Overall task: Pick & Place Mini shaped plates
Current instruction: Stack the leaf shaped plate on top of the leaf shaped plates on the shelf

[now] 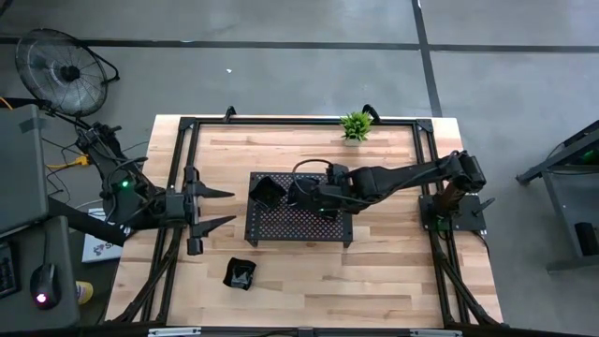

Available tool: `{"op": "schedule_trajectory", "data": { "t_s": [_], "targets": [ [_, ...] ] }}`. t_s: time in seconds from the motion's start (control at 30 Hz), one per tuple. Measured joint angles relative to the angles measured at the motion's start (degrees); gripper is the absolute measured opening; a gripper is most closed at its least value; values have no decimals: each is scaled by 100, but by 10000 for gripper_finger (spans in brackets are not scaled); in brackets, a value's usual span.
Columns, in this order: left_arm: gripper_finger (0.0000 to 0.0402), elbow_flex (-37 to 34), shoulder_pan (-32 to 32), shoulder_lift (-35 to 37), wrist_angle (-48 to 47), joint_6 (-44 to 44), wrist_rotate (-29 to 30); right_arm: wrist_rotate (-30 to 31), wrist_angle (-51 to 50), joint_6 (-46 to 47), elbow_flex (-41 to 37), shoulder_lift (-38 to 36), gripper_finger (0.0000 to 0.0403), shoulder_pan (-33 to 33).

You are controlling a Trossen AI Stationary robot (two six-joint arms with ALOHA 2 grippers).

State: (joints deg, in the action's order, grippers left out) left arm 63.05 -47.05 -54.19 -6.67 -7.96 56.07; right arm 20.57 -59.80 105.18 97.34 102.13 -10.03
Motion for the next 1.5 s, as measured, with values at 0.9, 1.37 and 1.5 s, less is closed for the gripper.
{"op": "schedule_trajectory", "data": {
  "t_s": [0.9, 1.37, 1.5],
  "targets": [
    [218, 0, 15, -2, -147, 251, 66, -169, 281, 135, -376, 42, 1, 141],
    [218, 0, 15, -4, -164, 251, 66, -152, 313, -122, -376, 42, 1, 141],
    [218, 0, 15, -4, -164, 251, 66, -152, 314, -264, -376, 42, 5, 139]
  ]
}}
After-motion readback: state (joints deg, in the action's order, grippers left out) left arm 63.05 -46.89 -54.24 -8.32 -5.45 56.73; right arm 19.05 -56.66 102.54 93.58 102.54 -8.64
